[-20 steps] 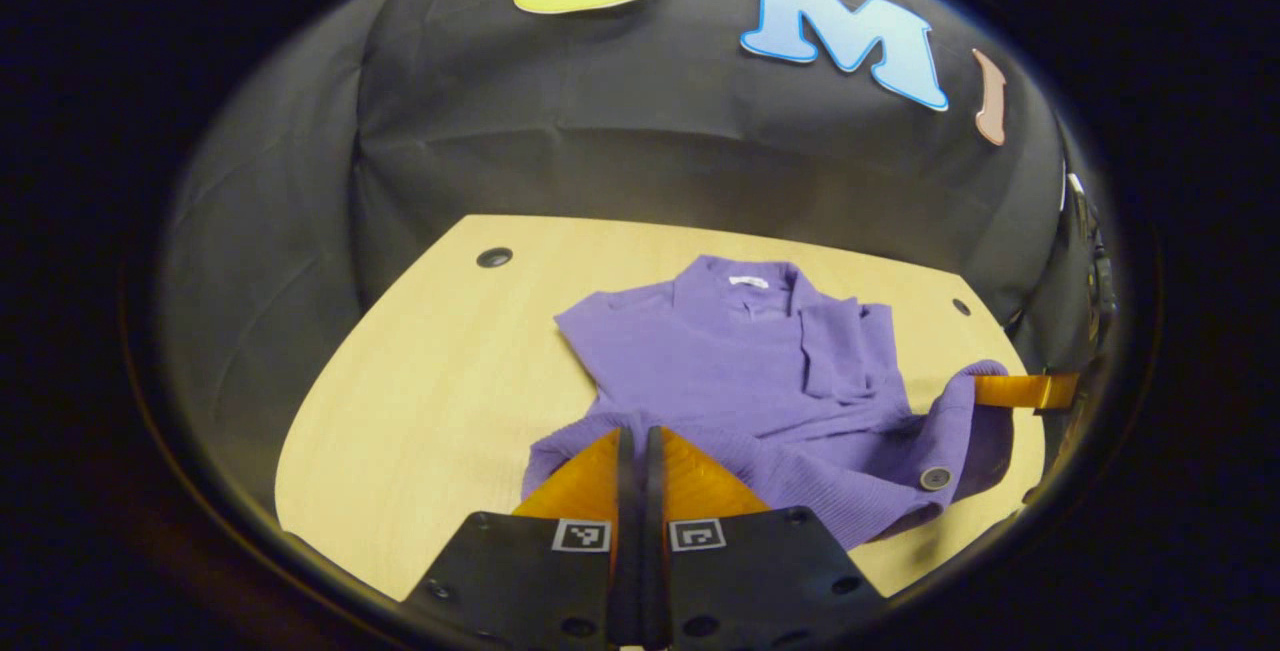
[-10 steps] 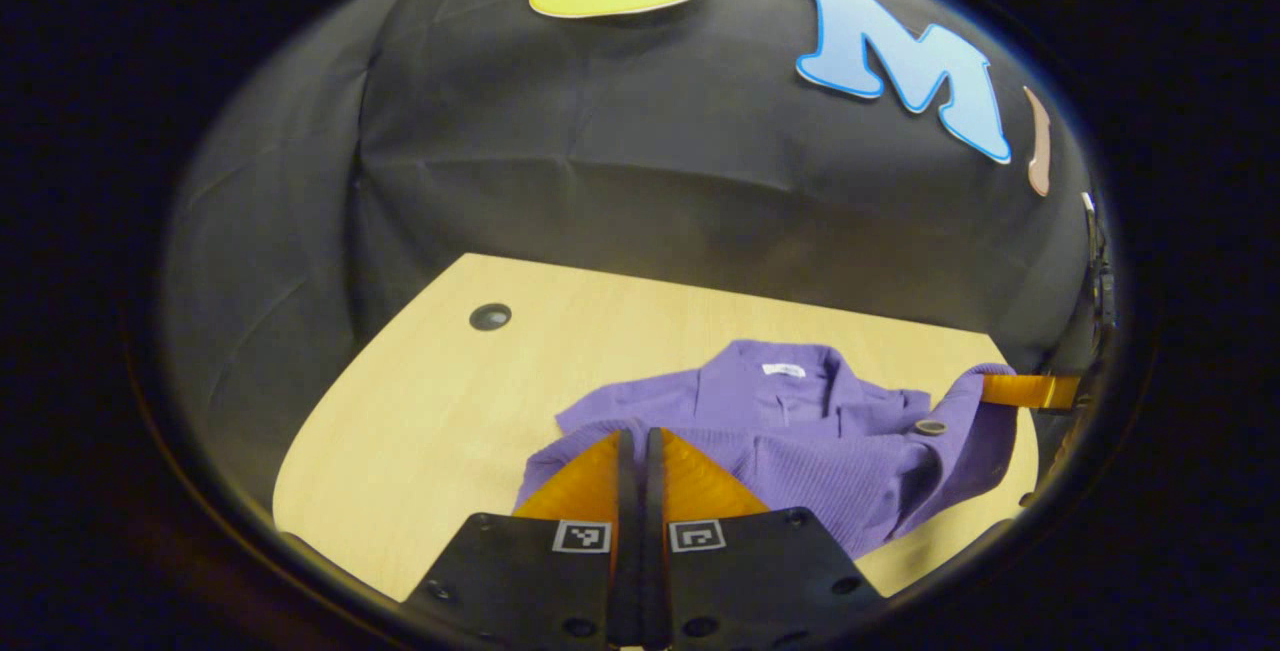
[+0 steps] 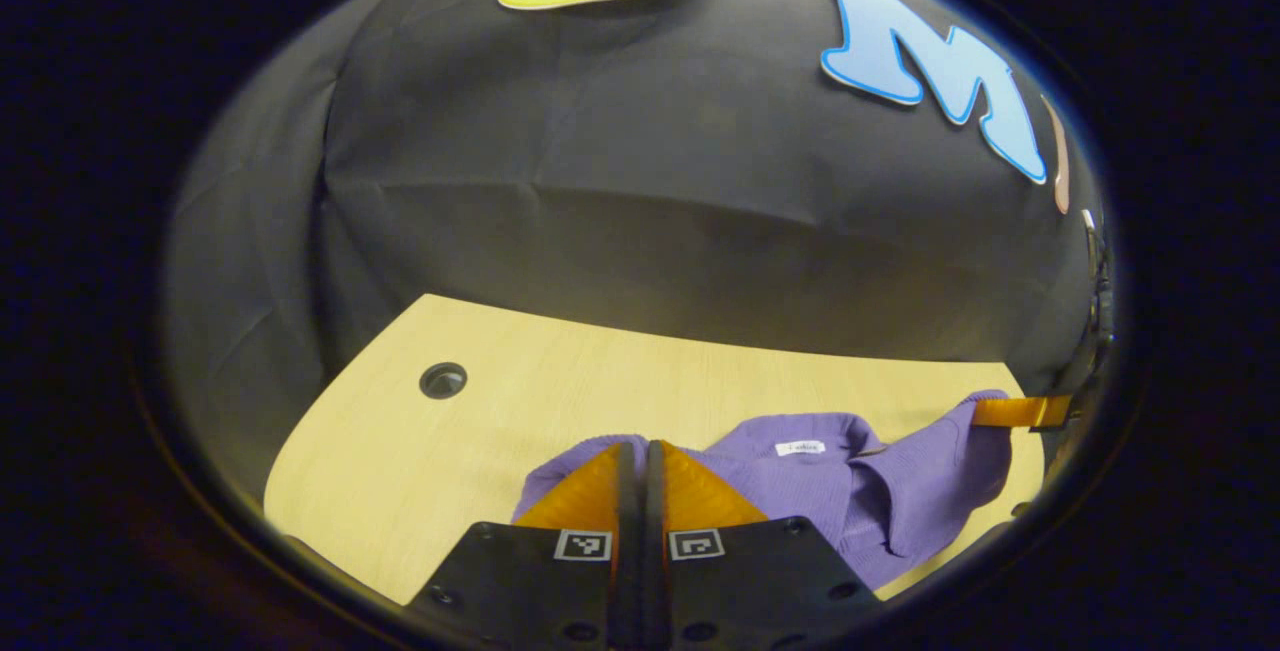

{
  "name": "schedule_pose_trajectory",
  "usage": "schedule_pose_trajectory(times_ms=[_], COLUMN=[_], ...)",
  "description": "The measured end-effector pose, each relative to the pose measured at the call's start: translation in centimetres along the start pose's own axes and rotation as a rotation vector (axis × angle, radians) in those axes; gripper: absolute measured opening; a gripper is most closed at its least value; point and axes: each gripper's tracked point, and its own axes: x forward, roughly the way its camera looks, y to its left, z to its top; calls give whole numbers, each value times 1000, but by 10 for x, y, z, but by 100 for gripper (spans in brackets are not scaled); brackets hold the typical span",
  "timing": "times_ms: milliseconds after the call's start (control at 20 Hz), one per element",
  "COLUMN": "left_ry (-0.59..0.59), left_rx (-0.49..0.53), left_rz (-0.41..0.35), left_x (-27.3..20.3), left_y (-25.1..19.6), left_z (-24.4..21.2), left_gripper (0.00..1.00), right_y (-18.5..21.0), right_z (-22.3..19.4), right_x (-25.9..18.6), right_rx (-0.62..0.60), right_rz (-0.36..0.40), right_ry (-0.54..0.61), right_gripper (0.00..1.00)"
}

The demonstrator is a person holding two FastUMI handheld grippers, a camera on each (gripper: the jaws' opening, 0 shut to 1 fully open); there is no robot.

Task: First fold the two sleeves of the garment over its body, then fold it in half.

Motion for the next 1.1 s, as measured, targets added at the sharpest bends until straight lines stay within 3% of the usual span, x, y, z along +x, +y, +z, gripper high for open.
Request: schedule_pose_trajectory(times_ms=[350, 850, 1000, 1100], left_ry=[7, 71, 84, 99], left_rx=[18, 48, 79, 107], left_rz=[25, 70, 79, 77], left_x=[53, 81, 82, 82], left_y=[21, 31, 29, 23], left_z=[-9, -44, -48, -49], left_gripper=[6, 6, 8, 17], right_y=[-20, -27, -25, -24], right_z=[-19, -40, -41, -45], right_x=[60, 67, 67, 66], right_rx=[8, -75, -46, -33], right_rz=[-35, -35, -27, -20], right_ry=[32, 72, 86, 104], right_gripper=[0, 2, 4, 9])
